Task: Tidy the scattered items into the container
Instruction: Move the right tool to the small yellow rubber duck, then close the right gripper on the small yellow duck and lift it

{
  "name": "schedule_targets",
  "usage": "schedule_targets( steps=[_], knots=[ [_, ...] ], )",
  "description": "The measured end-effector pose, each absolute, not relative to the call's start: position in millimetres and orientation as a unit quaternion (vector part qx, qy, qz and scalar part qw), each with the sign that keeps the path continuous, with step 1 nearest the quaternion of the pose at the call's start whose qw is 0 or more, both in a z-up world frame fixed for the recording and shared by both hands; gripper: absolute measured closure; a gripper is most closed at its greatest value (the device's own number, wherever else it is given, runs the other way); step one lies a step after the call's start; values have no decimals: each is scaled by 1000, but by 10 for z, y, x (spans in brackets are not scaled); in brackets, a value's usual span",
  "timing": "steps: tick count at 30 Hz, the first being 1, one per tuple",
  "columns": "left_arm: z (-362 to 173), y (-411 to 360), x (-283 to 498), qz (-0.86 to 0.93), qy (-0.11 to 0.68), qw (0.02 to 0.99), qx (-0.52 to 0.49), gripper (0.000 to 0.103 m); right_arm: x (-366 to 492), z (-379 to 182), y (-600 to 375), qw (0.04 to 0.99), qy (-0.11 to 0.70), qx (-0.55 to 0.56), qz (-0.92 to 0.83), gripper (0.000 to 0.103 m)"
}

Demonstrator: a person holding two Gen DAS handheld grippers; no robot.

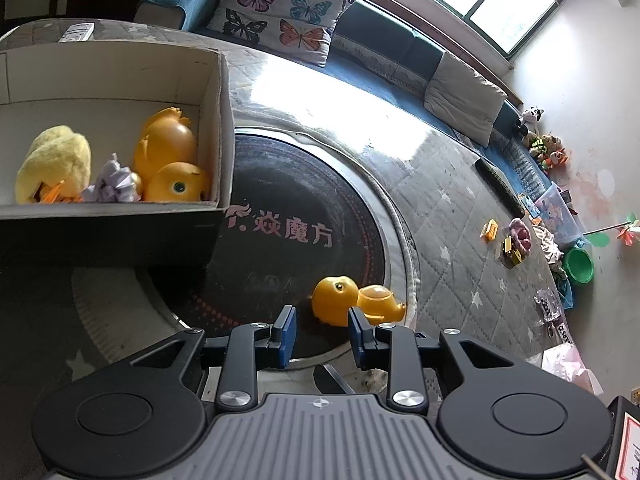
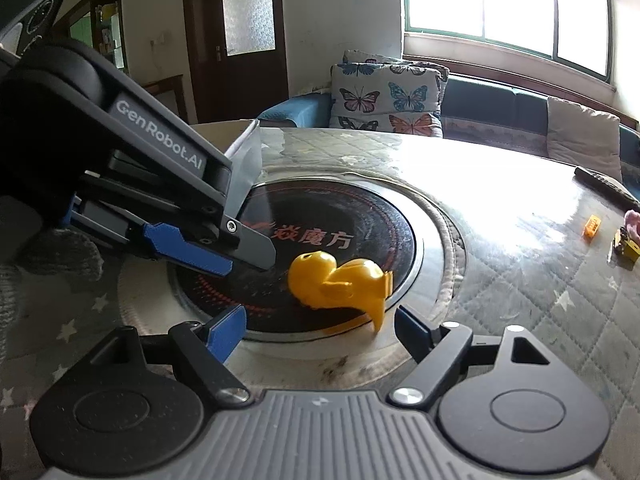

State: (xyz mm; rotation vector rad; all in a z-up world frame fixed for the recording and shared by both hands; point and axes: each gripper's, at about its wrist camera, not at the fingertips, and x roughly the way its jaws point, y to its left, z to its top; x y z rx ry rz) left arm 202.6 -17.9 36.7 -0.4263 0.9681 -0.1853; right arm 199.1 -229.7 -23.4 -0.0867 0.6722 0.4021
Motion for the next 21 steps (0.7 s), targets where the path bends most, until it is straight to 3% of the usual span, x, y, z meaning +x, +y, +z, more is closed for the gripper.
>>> schedule_targets(
  steps=[21],
  knots=[
    [301,-145,2202,-82,464,855,-216,72,2105,-323,-2264,906,346,-19,243,19]
  ],
)
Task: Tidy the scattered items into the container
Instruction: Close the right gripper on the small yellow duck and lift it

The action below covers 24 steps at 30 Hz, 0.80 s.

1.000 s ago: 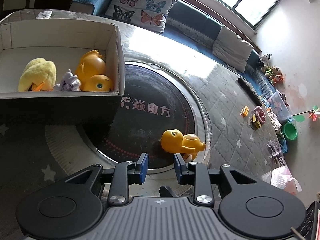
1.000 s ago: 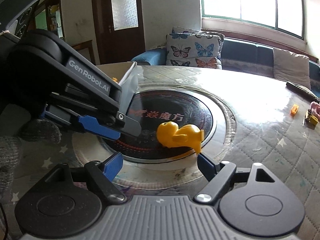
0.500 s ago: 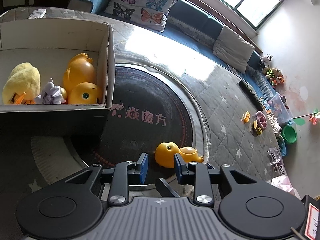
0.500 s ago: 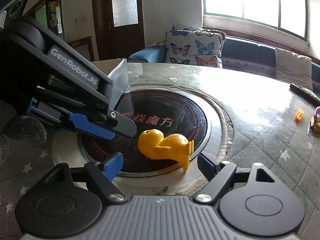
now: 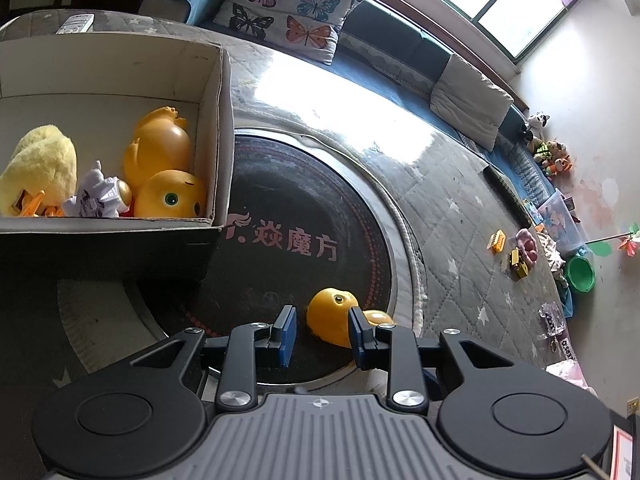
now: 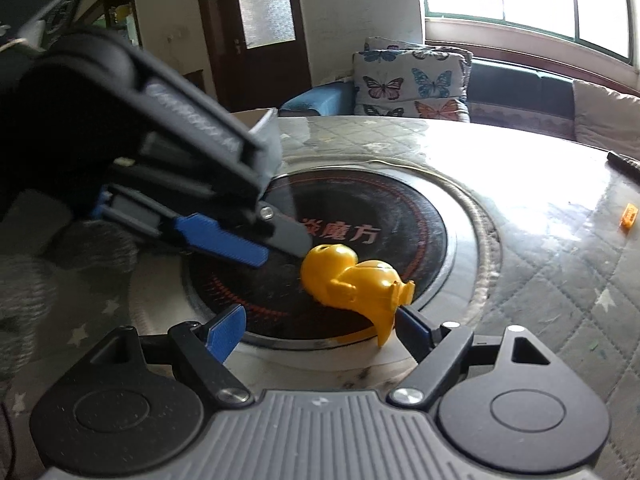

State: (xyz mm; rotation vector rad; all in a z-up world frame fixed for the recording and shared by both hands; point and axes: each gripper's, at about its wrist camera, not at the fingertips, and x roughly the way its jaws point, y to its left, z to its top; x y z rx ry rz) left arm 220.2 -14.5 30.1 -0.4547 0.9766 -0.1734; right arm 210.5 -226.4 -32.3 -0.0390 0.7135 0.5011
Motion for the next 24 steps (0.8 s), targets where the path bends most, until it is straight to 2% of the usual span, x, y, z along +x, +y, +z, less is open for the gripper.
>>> schedule_targets(
  steps=[13,20,24],
  knots=[
    [325,-140,2298,-88,454,854,-237,70,2167,-260,-2275,916,331,-30,224,20],
    [288,-178,2385,-86,458,849,-248,69,2261,-294,-2238,914,340,-34,219,39],
    [239,-187,2419,-82,464,846,-249,69,2238,-305,-2245,913,342,-36,218,46]
  ],
)
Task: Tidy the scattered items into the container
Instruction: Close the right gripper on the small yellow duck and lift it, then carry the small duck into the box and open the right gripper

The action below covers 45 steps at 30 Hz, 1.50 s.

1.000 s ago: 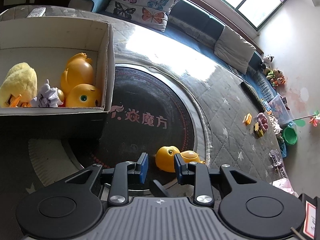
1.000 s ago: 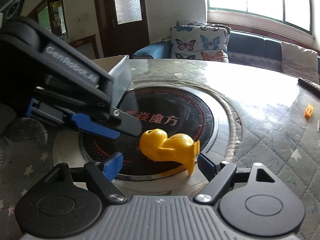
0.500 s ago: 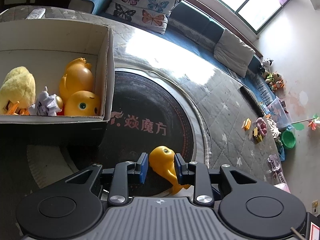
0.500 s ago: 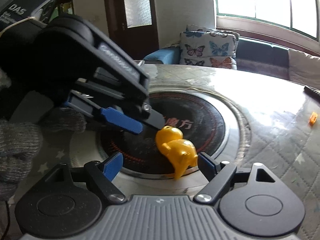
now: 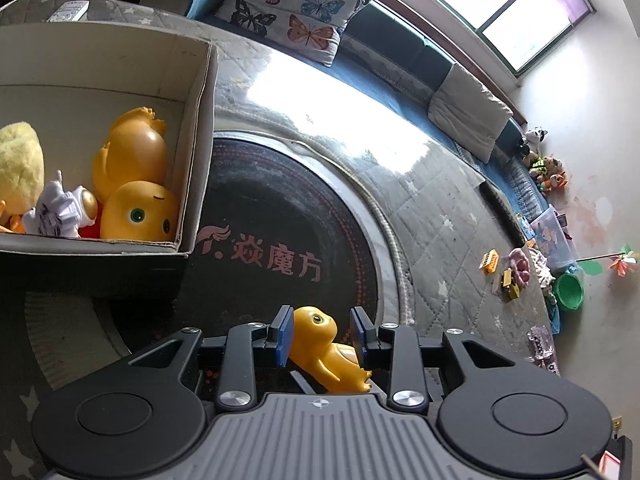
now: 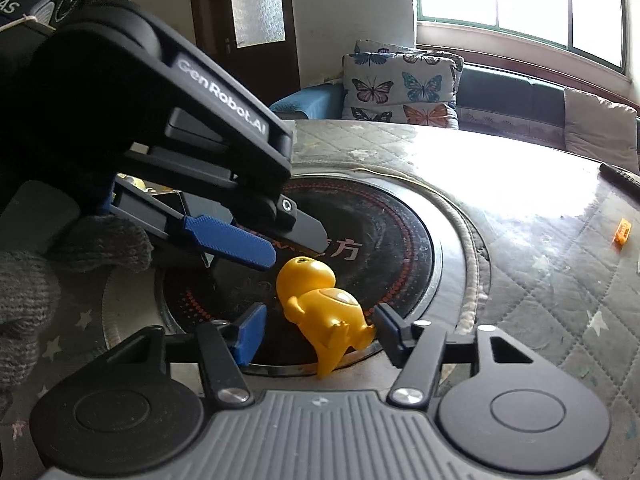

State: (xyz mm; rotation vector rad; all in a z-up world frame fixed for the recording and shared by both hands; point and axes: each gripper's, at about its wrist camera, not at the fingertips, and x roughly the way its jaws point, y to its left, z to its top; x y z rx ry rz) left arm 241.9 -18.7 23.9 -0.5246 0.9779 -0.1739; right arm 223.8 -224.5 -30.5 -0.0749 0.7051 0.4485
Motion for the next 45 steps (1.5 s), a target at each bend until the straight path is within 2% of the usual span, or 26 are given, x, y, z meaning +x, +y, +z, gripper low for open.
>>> schedule_targets(
  steps=[5,14,18,30,45],
  knots=[
    [187,-177,2471,-74,469,844,-250,69,2252,-317,-2218,911,346,-38,222,55],
    [94,-169,2514,-70,476,839,-253,68,2218,-327,-2174,909,349,-44,222,57],
    [109,-163,2494,-81,471,843,-247,70,2186,-316,-2143,908,350,-50,225,69],
    [308,-23,2187,-102,436,860,-244,72,1931,-118,-2011,919,320,-60,223,70],
    [1002,693,1916,-80,336,900,-266,75,1953,466,-1443,931,224,-78,276,70]
  ],
)
